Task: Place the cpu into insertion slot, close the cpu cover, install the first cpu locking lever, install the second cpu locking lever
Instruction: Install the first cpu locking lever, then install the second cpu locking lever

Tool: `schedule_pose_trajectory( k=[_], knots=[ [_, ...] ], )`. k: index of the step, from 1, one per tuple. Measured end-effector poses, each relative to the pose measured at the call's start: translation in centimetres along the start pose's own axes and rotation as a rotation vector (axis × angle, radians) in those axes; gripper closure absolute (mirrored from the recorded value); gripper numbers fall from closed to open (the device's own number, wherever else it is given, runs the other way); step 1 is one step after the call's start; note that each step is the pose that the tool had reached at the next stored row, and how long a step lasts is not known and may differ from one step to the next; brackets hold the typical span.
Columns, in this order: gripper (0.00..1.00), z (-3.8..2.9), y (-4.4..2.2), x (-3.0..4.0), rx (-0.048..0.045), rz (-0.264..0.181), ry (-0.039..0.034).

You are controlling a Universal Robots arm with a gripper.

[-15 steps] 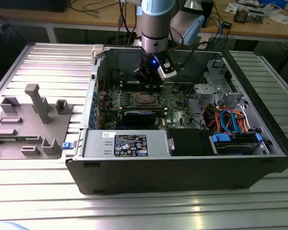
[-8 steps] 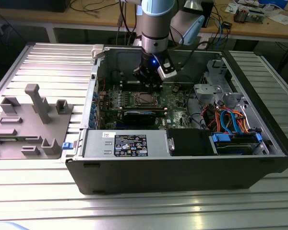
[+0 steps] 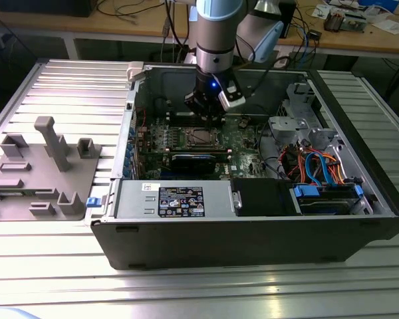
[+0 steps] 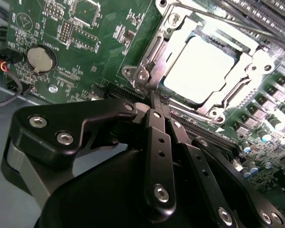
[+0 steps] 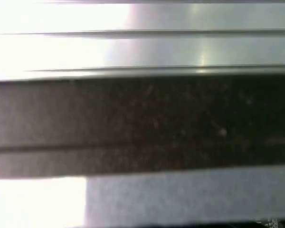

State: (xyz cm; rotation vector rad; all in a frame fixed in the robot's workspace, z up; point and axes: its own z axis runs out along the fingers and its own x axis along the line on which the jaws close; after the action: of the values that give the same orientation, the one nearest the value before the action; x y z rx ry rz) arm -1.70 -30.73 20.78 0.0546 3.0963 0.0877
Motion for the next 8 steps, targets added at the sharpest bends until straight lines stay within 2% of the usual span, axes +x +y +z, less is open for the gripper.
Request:
schedule_pose_trajectory(
  k=[8],
  knots=[
    [0.89, -0.01, -0.25, -0.01, 0.0000, 0.000, 0.0000]
  ],
)
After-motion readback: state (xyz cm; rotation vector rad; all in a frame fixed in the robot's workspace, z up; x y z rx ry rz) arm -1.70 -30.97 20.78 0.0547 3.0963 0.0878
